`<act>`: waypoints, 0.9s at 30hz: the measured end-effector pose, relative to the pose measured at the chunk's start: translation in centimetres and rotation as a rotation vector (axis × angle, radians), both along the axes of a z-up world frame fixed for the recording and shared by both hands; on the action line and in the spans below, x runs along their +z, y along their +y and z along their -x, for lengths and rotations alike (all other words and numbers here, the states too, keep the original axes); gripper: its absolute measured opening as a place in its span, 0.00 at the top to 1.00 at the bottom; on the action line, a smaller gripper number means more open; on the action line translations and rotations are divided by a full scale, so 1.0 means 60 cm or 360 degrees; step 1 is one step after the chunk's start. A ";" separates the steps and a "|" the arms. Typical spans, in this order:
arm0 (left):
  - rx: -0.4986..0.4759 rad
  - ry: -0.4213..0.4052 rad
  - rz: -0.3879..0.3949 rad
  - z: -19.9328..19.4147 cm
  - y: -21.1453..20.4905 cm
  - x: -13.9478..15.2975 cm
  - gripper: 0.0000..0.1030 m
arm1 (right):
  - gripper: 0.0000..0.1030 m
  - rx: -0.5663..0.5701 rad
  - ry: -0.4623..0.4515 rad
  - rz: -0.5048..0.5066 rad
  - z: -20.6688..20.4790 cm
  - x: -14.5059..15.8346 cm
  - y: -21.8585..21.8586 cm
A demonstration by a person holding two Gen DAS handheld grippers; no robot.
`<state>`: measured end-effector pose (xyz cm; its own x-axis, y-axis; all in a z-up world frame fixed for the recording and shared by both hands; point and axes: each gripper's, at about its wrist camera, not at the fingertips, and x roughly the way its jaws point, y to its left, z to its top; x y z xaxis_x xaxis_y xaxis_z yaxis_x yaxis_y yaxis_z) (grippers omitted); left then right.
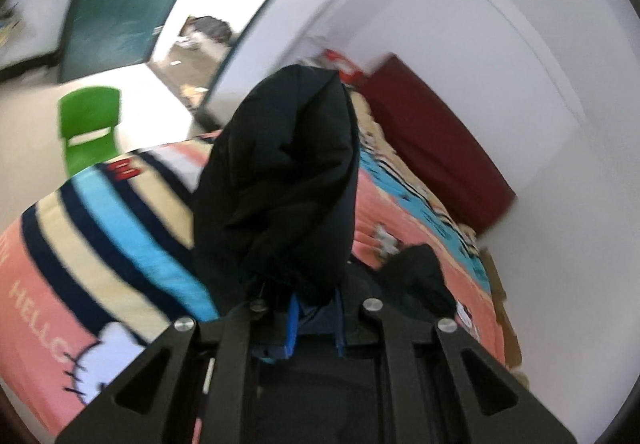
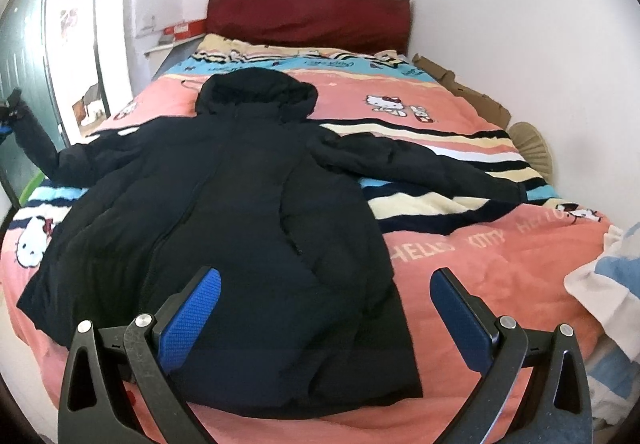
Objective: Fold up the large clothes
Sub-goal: 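Grasp the jacket sleeve nearest the left gripper and lift it, then fold the held sleeve across the jacket body with the left gripper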
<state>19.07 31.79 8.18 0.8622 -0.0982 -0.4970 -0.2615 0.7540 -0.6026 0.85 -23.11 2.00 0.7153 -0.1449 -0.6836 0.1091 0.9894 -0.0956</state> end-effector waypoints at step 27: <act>-0.0970 0.0322 -0.0484 -0.205 -0.702 -0.122 0.88 | 0.00 -0.0220 -0.0052 -0.0091 -0.020 -0.025 -0.141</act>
<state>31.39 -10.32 0.87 0.5861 -0.3651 -0.7233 0.1757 0.9288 -0.3264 2.06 -31.60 0.52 0.7132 -0.2047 -0.6704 0.2466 0.9685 -0.0334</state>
